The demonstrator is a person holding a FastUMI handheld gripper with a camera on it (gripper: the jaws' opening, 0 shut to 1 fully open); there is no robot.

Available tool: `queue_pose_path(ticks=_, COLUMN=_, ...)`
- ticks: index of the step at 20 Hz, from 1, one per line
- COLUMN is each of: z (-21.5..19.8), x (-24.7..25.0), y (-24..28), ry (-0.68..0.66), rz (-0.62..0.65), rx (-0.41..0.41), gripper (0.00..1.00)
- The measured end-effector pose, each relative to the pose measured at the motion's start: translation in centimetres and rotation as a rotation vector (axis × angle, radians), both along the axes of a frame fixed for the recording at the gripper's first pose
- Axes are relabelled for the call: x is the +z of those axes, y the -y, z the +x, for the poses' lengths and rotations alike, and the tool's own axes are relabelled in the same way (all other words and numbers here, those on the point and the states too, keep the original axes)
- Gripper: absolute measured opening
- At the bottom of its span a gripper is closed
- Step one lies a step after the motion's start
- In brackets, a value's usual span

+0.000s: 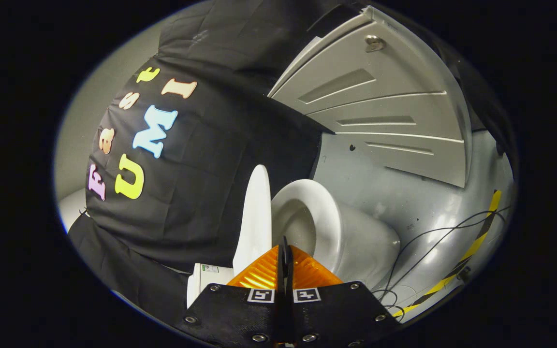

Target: Open the toilet lid.

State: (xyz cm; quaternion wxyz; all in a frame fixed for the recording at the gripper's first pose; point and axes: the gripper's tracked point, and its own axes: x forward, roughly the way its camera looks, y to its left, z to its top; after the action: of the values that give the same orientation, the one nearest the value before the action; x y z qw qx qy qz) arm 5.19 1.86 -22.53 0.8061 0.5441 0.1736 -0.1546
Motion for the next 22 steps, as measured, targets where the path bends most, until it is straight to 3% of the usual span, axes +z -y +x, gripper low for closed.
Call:
queue_pose_path(ticks=6, z=0.5, x=2.9, y=-0.7, ry=0.023, rz=-0.017, rx=-0.002, gripper=0.0)
queue_pose_path(ticks=22, z=2.3, x=14.0, y=-5.9, ry=0.15, rz=-0.194, rx=0.095, gripper=0.0)
